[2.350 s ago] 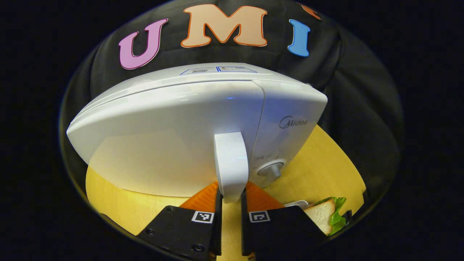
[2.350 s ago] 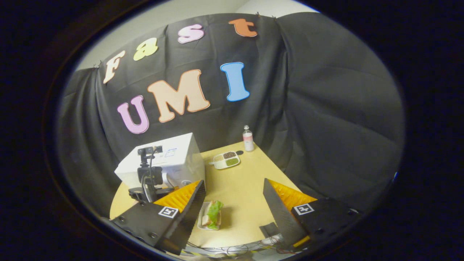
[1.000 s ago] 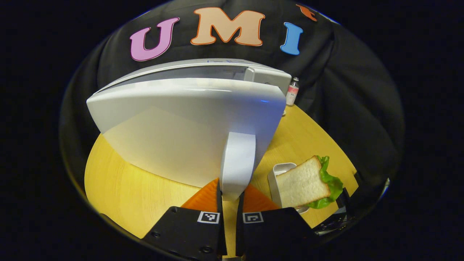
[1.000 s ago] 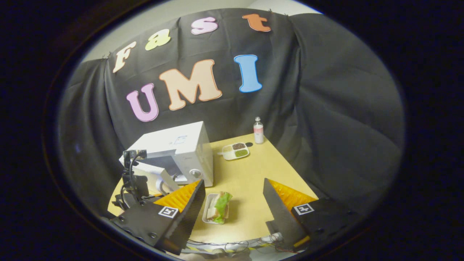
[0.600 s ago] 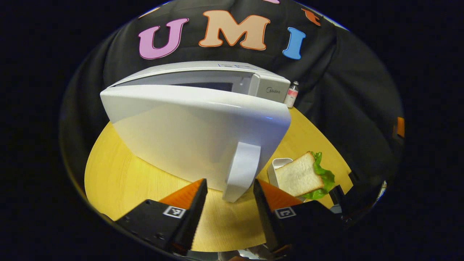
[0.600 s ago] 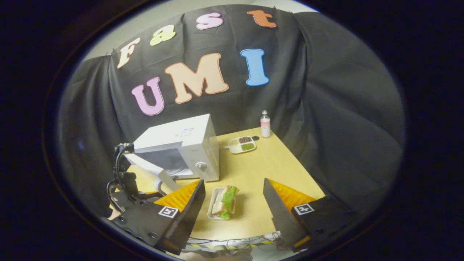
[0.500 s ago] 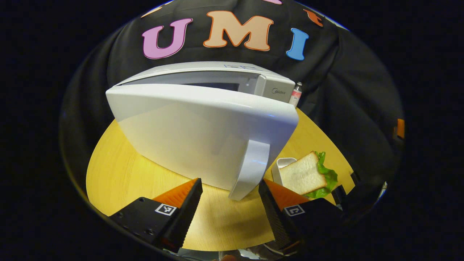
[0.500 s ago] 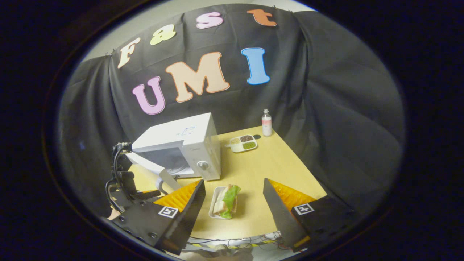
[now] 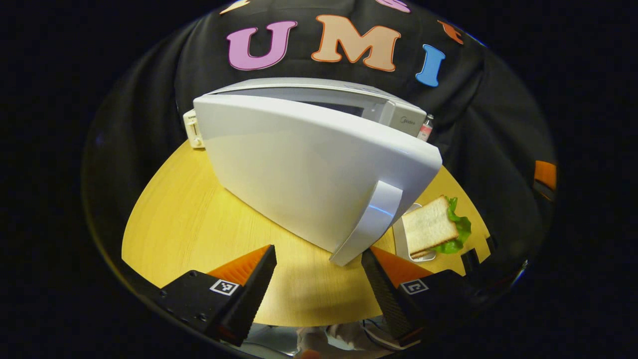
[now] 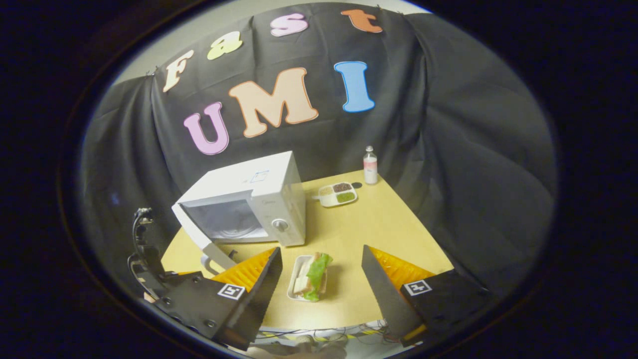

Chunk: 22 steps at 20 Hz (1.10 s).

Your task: Open the microwave oven with the left hand, put the food in, and close the microwave oven.

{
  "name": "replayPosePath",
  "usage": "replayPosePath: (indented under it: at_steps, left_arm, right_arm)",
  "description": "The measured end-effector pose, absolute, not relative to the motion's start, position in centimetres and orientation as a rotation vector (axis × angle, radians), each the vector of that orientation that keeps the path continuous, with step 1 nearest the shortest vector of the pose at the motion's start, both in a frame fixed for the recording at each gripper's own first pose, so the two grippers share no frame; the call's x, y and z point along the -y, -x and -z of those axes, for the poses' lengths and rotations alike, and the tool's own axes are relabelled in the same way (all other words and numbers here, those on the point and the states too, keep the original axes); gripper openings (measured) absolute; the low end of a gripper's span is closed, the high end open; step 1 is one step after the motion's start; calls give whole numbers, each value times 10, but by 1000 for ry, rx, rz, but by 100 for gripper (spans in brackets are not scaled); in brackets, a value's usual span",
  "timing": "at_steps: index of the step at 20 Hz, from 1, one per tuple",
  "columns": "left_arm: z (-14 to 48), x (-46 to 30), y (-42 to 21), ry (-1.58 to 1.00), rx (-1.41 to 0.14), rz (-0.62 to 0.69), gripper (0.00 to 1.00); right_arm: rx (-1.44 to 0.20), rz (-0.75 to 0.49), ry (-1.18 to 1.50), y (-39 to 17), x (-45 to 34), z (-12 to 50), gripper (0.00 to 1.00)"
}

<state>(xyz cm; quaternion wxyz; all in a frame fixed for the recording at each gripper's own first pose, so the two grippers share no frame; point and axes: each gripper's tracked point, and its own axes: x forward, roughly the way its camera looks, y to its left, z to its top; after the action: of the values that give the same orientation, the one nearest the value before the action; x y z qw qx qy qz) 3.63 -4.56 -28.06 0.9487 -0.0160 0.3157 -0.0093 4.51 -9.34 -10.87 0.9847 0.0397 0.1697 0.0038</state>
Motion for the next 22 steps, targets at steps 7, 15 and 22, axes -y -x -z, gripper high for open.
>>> replayPosePath:
  at_steps: [7,15,22]
  left_arm:
    - [277,-4,16,47,-656,-110,100]
    - [267,-76,63,22,-677,-345,100]
    - [265,-108,93,91,-675,-450,100]
  right_arm:
    - [-453,-38,-86,-58,87,155,92]
    - [-629,-115,-145,-76,67,224,99]
    - [-705,-128,-119,-87,62,254,100]
